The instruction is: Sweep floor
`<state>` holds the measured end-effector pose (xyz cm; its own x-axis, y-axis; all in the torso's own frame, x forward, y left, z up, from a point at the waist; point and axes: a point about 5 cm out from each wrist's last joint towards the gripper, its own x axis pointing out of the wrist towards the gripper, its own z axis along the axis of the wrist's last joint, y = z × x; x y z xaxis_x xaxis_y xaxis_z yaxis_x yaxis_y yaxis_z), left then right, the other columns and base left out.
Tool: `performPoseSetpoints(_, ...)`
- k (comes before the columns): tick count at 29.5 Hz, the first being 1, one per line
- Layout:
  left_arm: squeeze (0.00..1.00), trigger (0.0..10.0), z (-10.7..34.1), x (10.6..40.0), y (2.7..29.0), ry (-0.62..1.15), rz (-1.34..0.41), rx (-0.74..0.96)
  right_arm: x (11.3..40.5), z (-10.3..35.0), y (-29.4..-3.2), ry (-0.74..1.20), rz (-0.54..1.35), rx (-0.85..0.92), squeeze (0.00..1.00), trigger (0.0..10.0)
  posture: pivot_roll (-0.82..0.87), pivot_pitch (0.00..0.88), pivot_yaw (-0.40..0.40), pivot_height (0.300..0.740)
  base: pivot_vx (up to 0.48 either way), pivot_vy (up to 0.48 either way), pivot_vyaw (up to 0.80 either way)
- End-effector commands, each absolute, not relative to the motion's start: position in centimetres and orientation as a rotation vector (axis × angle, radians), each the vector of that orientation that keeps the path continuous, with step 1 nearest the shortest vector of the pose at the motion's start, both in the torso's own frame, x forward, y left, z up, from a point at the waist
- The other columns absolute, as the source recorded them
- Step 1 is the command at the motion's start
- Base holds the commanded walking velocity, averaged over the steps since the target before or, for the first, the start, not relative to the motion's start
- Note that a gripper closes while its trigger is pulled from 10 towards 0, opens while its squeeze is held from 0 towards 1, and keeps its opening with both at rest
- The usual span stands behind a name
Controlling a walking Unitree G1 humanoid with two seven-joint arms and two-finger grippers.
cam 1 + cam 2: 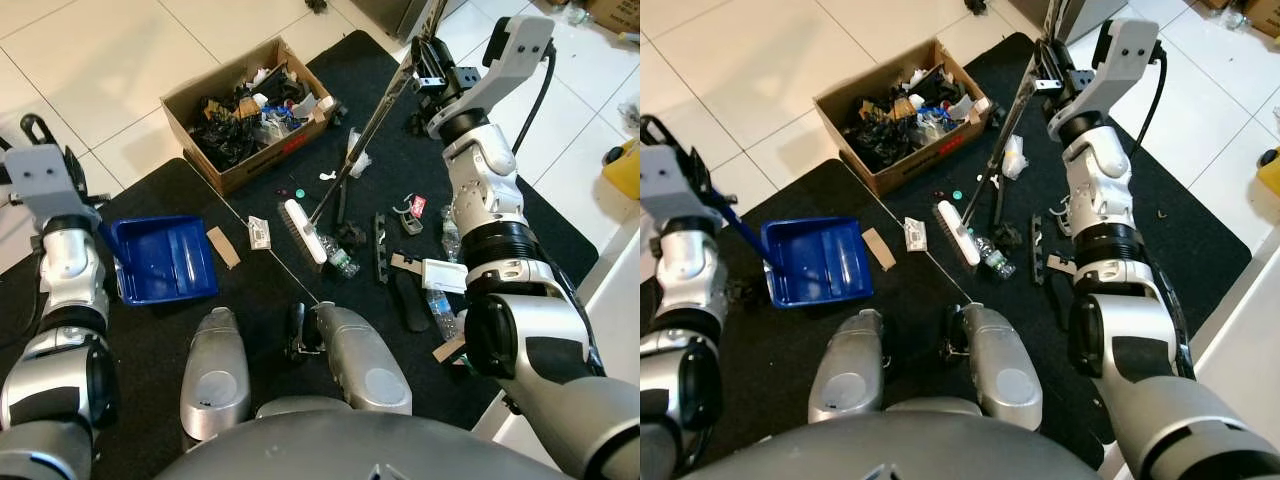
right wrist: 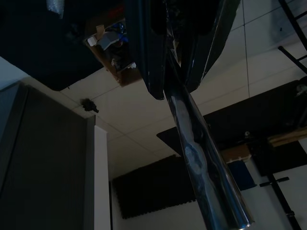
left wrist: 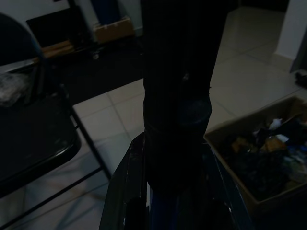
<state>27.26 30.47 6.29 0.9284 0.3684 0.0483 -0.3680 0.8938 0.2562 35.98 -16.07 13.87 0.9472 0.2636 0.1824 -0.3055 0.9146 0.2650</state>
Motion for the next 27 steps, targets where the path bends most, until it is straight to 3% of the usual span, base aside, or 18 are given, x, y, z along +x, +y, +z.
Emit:
performPoseSetpoints(1,0.00,10.0,6.2,27.6,29.6,-0.012,0.362,0.262,36.2,14.6,-16.6,-0.166,0.289,0.280,0.00,10.0,0.09,0.088,-0.170,0.740,0.000,0.000,0.00)
performPoseSetpoints(15,0.00,10.0,5.2,28.7,28.5,0.086,0.366,0.179,36.1,14.5,-16.7,-0.163,0.291,0.272,0.00,10.0,0.06,0.088,-0.185,0.740,0.000,0.000,0.00)
performPoseSetpoints(27,0.00,10.0,3.8,27.6,28.5,0.138,0.392,0.184,36.1,14.6,-16.8,-0.160,0.296,0.267,0.00,10.0,0.05,0.089,-0.192,0.740,0.000,0.000,0.00)
